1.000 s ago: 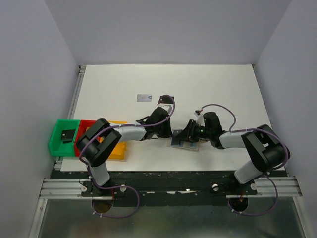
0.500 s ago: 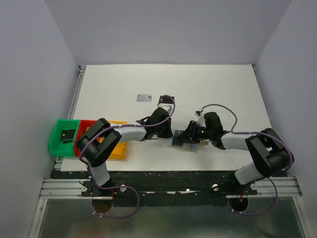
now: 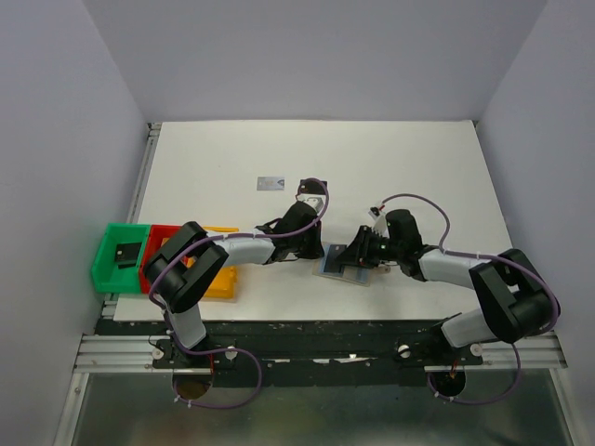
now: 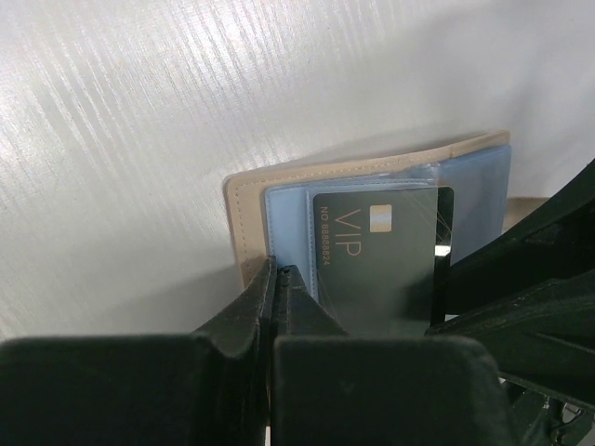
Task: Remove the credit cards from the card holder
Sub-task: Remove the credit card from the card holder.
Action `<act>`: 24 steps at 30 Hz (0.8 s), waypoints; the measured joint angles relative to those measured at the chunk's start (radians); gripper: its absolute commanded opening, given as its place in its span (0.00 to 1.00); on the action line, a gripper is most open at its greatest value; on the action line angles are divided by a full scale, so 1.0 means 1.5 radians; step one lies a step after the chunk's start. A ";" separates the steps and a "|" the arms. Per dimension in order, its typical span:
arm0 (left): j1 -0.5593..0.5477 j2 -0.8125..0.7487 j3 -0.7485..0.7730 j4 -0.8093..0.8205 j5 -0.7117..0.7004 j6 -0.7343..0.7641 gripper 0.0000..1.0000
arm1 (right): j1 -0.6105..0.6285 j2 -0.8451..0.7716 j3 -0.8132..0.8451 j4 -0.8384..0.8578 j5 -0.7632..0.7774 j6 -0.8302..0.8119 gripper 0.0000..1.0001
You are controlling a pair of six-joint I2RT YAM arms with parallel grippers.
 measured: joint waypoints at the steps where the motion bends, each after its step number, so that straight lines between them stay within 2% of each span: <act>1: 0.000 0.000 0.000 0.000 0.000 0.000 0.00 | 0.000 -0.004 0.000 -0.003 0.001 -0.001 0.37; 13: 0.000 0.001 0.001 0.000 -0.001 -0.002 0.00 | -0.004 -0.020 0.000 -0.015 0.002 -0.007 0.37; 24: 0.000 0.003 -0.014 0.040 0.021 -0.003 0.00 | -0.004 0.027 0.000 0.048 -0.002 0.031 0.44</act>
